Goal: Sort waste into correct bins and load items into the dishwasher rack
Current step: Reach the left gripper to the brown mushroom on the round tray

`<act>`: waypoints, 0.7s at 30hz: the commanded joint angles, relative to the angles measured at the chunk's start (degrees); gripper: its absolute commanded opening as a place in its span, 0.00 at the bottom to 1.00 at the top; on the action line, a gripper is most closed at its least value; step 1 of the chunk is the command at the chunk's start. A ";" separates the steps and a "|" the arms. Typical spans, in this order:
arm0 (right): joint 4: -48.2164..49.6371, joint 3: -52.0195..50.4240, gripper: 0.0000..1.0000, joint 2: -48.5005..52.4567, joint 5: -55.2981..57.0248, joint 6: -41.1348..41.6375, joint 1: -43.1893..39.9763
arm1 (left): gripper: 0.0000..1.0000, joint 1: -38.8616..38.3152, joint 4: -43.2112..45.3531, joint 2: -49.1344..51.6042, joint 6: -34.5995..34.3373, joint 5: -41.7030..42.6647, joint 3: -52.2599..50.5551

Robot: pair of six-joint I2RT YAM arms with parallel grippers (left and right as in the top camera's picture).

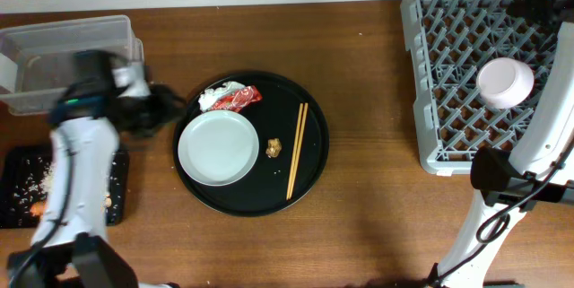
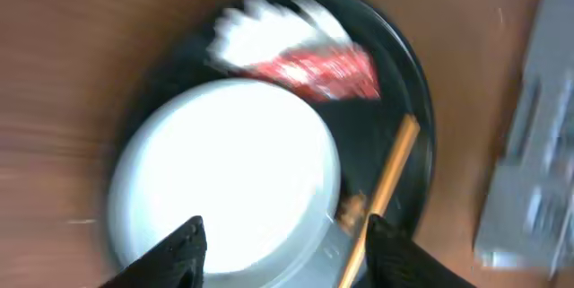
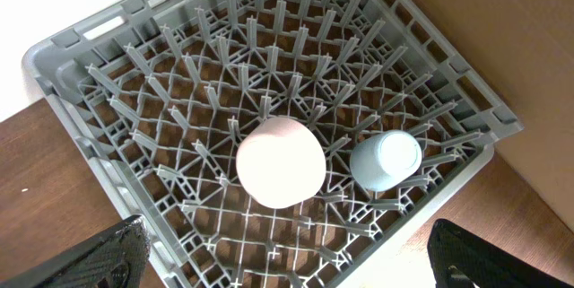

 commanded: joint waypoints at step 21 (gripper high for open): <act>-0.33 -0.20 0.98 -1.60 1.05 0.28 -0.07 | 0.75 -35.06 6.95 16.17 21.84 -24.26 -0.04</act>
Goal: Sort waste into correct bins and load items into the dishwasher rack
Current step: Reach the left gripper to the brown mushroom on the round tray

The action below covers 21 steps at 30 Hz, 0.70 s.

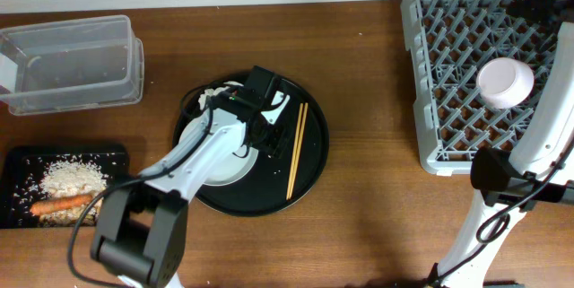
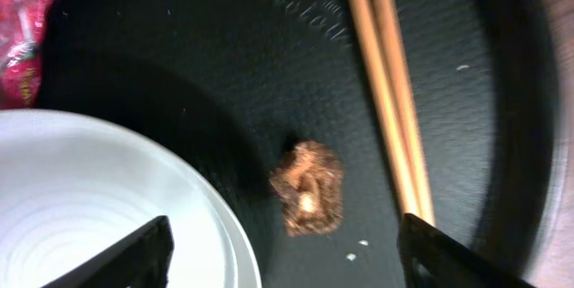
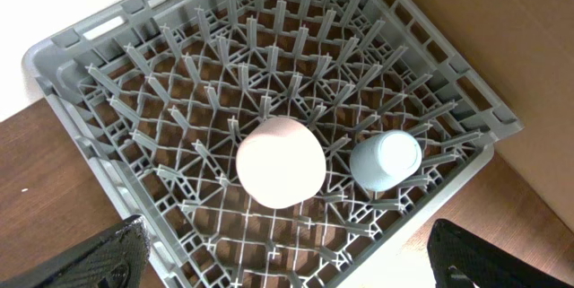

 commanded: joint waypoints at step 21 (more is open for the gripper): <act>-0.33 -0.20 0.98 -1.60 1.03 0.26 -0.07 | 0.74 -4.79 2.73 6.08 2.89 -3.82 -0.04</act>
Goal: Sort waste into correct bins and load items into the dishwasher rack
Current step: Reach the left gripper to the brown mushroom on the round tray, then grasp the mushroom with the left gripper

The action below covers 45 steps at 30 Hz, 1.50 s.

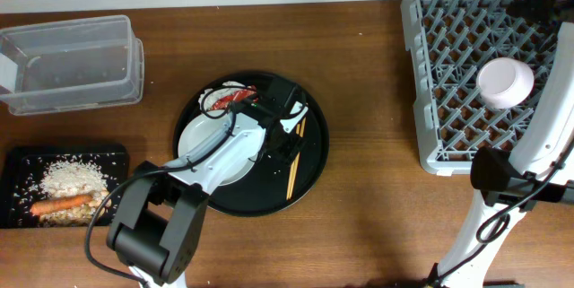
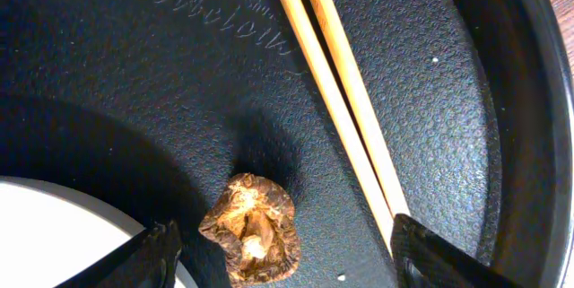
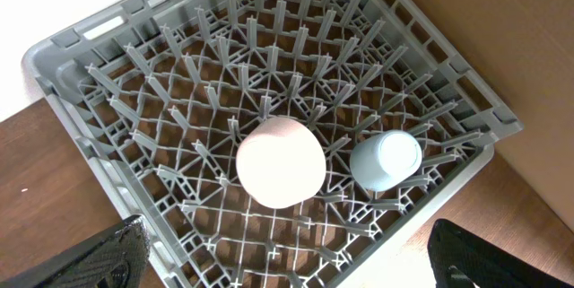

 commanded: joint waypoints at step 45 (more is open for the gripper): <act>-0.33 -0.22 0.98 -1.60 1.03 0.26 -0.07 | 0.21 4.02 -18.97 3.65 -4.26 -3.52 24.55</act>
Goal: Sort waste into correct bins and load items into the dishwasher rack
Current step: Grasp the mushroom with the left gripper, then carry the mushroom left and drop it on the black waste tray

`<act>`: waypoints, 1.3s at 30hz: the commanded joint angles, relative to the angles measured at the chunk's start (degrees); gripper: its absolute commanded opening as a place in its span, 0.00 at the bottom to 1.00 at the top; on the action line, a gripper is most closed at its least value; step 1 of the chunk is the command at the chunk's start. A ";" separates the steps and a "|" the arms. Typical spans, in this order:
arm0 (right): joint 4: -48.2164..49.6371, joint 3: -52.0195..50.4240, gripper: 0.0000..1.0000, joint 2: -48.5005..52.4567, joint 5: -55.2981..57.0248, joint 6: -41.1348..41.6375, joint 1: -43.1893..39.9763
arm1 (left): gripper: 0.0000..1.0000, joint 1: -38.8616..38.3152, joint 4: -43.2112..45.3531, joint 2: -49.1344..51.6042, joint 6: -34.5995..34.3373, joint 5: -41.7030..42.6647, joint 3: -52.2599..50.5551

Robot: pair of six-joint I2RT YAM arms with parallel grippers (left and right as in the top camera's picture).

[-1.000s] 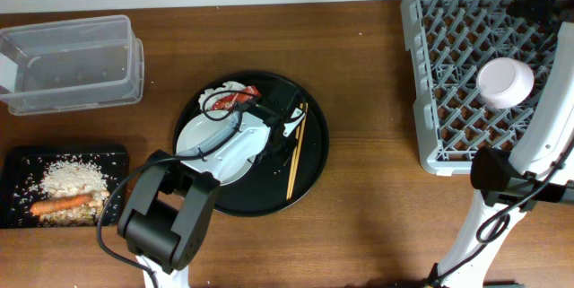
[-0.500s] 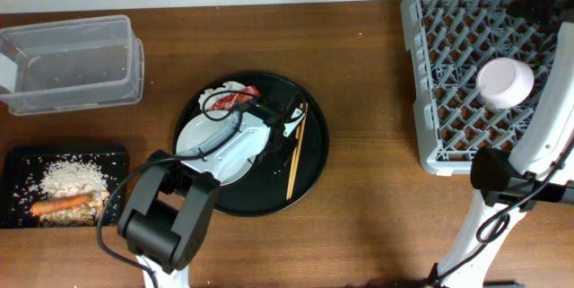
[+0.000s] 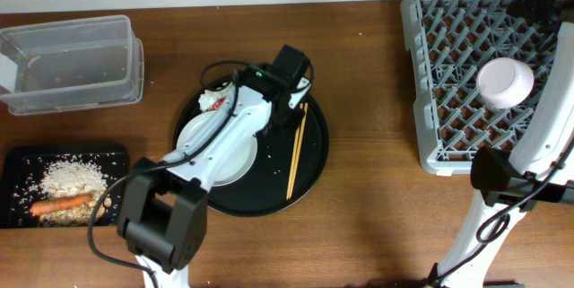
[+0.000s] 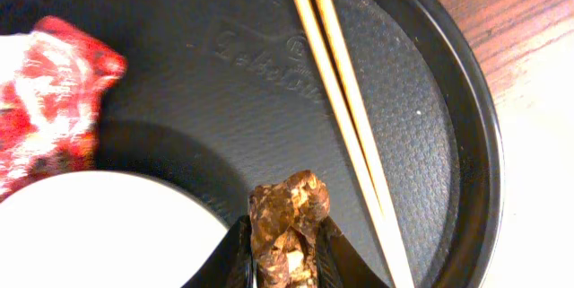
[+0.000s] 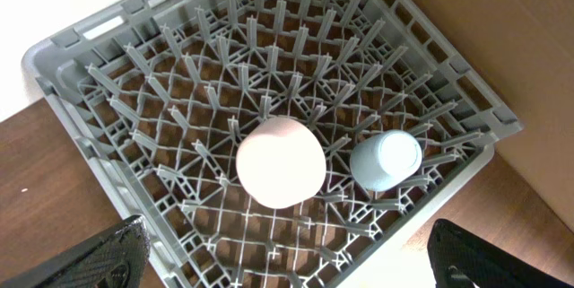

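Observation:
My left gripper (image 4: 287, 266) is shut on a brown food scrap (image 4: 288, 225) and holds it above the round black tray (image 3: 269, 189). In the overhead view that gripper (image 3: 285, 80) hangs over the tray's back part and hides the scrap. On the tray lie a white plate (image 4: 99, 234), a pair of chopsticks (image 3: 295, 153), a red wrapper (image 4: 45, 100) and a white tissue (image 3: 212, 100). My right gripper (image 5: 287, 274) stands open high above the grey dishwasher rack (image 3: 430, 73), which holds a pink bowl (image 5: 280, 162) and a pale blue cup (image 5: 386, 160).
A clear plastic bin (image 3: 72, 64) stands at the back left. In front of it a black tray (image 3: 18, 212) holds rice and a piece of carrot. The rack fills the right side of the table.
My left gripper was open with its fingers either side of the brown scrap on the tray. It is now shut on the scrap, higher and nearer the tray's back. The right arm is unchanged.
My left arm was first at the left by the clear bin, open. Then it was over the tray above the brown scrap, then lower around it. Now it holds the scrap clear of the tray. The right gripper stayed open over the rack throughout.

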 commanded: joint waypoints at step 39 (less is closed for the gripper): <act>-0.33 -0.20 0.99 -1.60 1.03 0.24 -0.07 | 0.36 74.10 -5.18 -0.13 -25.29 -0.83 -7.85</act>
